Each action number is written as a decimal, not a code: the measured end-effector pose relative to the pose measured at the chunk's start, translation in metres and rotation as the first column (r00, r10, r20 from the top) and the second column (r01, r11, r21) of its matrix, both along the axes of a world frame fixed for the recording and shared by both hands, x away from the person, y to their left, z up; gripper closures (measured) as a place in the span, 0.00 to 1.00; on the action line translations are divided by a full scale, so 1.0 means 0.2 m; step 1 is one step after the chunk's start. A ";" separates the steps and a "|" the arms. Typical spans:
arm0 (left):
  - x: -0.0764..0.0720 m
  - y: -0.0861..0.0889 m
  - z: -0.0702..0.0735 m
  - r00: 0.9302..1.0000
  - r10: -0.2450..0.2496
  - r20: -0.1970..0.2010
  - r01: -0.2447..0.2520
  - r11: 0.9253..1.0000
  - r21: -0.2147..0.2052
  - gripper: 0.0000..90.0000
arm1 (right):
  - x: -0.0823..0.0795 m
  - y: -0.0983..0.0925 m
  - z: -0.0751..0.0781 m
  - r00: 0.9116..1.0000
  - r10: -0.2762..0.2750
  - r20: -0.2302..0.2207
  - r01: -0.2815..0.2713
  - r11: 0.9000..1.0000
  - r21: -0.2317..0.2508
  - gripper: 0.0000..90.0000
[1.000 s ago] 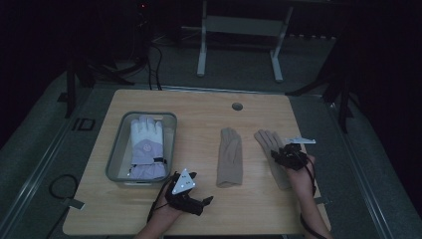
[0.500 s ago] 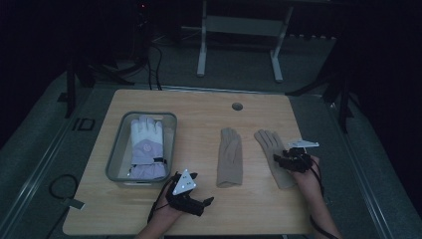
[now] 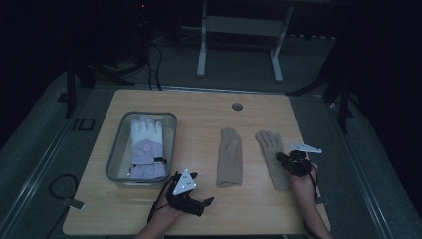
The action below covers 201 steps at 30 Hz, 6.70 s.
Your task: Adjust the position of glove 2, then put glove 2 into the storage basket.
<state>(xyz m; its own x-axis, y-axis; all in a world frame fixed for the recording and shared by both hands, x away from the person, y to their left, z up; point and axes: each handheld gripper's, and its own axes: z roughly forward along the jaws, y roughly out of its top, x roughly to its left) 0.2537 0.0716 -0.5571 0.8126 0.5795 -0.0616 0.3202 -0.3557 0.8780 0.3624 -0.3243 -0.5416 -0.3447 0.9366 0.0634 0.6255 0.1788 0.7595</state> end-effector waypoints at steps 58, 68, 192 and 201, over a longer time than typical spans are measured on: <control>-0.01 -0.01 0.00 1.000 -0.019 -0.013 0.019 1.000 0.002 0.02 | -0.15 0.03 0.06 0.997 -0.073 0.035 0.074 0.997 -0.034 0.93; -0.01 0.00 -0.01 1.000 -0.016 -0.012 0.016 1.000 0.001 0.02 | -0.13 0.17 0.25 0.989 -0.109 0.099 0.108 0.994 0.011 0.93; 0.35 -0.42 0.03 0.948 -0.310 -0.069 0.316 0.905 0.286 0.36 | 0.41 0.62 0.00 0.943 0.267 -0.201 -0.235 0.958 0.167 0.24; 0.38 -0.42 0.02 0.949 -0.300 -0.095 0.315 0.903 0.291 0.44 | 0.40 0.63 -0.04 0.922 0.328 -0.207 -0.299 0.941 0.160 0.48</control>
<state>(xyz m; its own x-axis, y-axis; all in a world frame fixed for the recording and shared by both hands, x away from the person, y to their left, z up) 0.3288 -0.0115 -0.5537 0.9538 0.2986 0.0333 0.1904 -0.6863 0.7019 0.4420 -0.1981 -0.5490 -0.5818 0.7625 0.2830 0.7112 0.3082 0.6318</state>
